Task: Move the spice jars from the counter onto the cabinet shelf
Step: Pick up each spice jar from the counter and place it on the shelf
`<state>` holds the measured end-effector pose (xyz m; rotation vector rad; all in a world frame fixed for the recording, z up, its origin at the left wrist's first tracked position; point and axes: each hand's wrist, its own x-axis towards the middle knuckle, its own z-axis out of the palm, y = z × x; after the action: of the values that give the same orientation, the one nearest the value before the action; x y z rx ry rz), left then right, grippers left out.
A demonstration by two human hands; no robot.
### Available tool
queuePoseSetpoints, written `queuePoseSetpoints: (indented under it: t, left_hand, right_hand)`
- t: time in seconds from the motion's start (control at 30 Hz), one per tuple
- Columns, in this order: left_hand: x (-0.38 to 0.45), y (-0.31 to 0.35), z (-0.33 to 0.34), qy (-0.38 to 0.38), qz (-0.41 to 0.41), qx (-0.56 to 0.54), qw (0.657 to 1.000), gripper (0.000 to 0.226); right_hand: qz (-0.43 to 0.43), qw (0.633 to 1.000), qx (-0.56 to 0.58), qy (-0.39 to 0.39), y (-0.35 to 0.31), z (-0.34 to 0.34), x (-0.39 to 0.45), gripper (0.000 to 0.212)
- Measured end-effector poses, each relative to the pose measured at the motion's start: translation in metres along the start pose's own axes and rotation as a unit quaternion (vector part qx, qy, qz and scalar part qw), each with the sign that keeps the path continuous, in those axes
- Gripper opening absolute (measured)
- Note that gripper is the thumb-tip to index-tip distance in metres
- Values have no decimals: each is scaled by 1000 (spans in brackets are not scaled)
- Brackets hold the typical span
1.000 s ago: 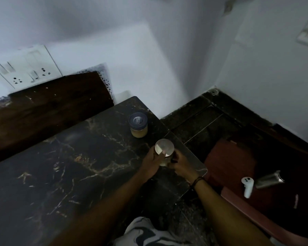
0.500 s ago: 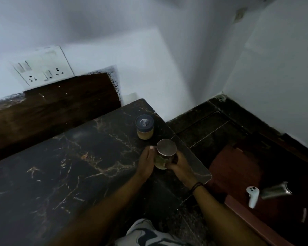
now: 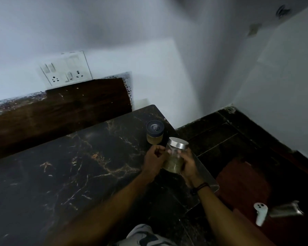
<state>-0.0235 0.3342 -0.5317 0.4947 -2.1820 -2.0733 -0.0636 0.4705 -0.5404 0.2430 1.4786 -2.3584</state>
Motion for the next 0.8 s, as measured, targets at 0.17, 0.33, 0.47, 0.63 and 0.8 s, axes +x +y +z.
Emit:
queuePoseSetpoints:
  t: [0.17,0.33,0.47,0.63,0.8]
  left_hand:
    - [-4,5,-5,11,-27,-71,997,10]
    - [-8,14,-9,13,-79,-146,986,26]
    - [-8,21,-13,-22,-98,-186,977,6]
    - [-9,35,-12,-59,-88,-202,974,30]
    - [-10,48,-17,-25,-79,-234,969,19]
  right_hand:
    - [55,998,20,-20,-3,0,0,45]
    - [85,991,93,-55,-4,0,5,57]
    - [111,984,126,-64,-2,1,8,62]
    - [133,980,136,-54,-8,11,11,56]
    - [128,984,103,-68,-29,30,10,58]
